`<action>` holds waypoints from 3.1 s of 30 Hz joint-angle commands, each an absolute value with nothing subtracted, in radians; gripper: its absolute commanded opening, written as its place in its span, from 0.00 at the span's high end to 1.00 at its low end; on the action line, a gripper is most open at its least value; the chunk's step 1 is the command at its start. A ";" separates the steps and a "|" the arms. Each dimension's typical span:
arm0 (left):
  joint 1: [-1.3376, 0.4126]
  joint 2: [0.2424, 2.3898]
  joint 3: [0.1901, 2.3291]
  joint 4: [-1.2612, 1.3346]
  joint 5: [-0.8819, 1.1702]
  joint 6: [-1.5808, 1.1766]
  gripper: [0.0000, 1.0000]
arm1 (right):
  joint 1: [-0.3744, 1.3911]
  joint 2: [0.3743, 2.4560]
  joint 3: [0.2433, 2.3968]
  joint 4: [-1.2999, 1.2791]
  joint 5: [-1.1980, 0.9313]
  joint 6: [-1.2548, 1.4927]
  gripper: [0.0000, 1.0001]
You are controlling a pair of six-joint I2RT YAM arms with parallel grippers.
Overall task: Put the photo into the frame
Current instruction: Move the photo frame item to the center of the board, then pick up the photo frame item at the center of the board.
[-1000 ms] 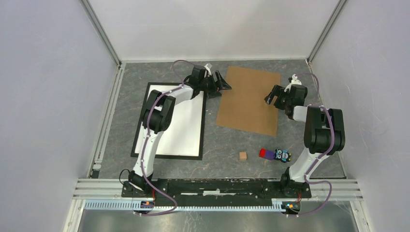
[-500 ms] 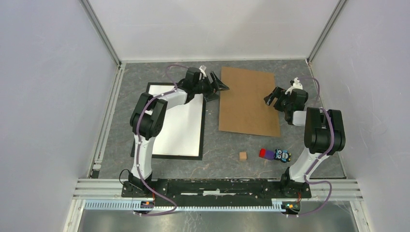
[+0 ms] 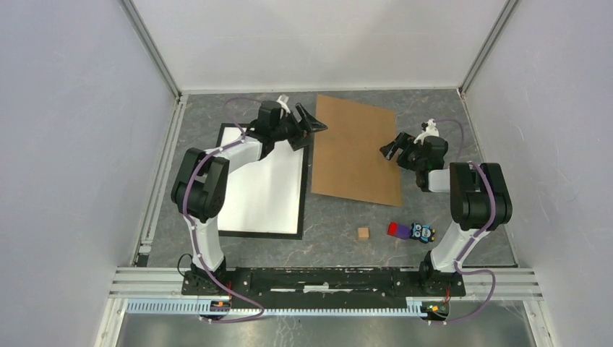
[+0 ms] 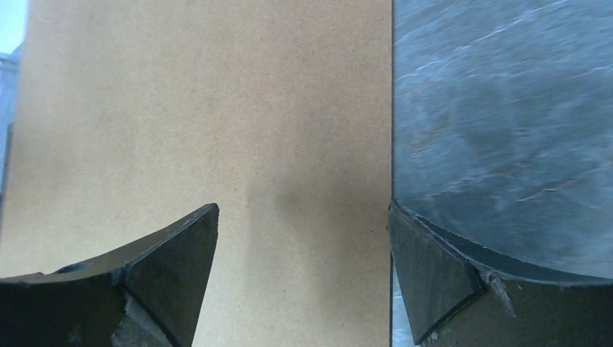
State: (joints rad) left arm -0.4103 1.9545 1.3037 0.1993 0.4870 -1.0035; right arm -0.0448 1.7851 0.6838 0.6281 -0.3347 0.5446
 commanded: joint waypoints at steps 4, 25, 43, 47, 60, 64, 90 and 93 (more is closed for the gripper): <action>-0.389 1.912 1.180 0.302 0.535 -1.066 0.09 | 0.069 1.802 0.662 0.644 -0.501 0.653 0.09; -0.343 1.919 1.150 0.106 0.405 -0.919 0.05 | 0.074 1.817 0.740 0.501 -0.511 0.542 0.09; -0.343 1.820 1.061 0.089 0.253 -0.870 0.06 | 0.032 1.827 0.739 0.486 -0.514 0.520 0.09; -0.344 1.774 1.036 0.100 0.229 -0.859 0.01 | 0.022 1.822 0.737 0.483 -0.515 0.511 0.09; -0.342 1.828 1.038 0.138 0.228 -0.902 0.00 | 0.005 1.846 0.747 0.482 -0.541 0.505 0.09; -0.341 1.868 1.062 0.140 0.264 -0.913 0.00 | 0.006 1.848 0.750 0.485 -0.548 0.507 0.10; -0.384 1.827 1.058 0.310 0.359 -0.960 0.51 | 0.006 1.858 0.741 0.522 -0.575 0.533 0.10; -0.398 1.811 1.076 0.310 0.357 -0.962 0.55 | 0.005 1.860 0.741 0.531 -0.582 0.538 0.10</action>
State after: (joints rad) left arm -0.3508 1.8839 1.0088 0.2333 0.3111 -0.9562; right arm -0.0063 1.8282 0.7403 0.5705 -0.5541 0.5266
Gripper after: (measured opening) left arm 0.482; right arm 0.900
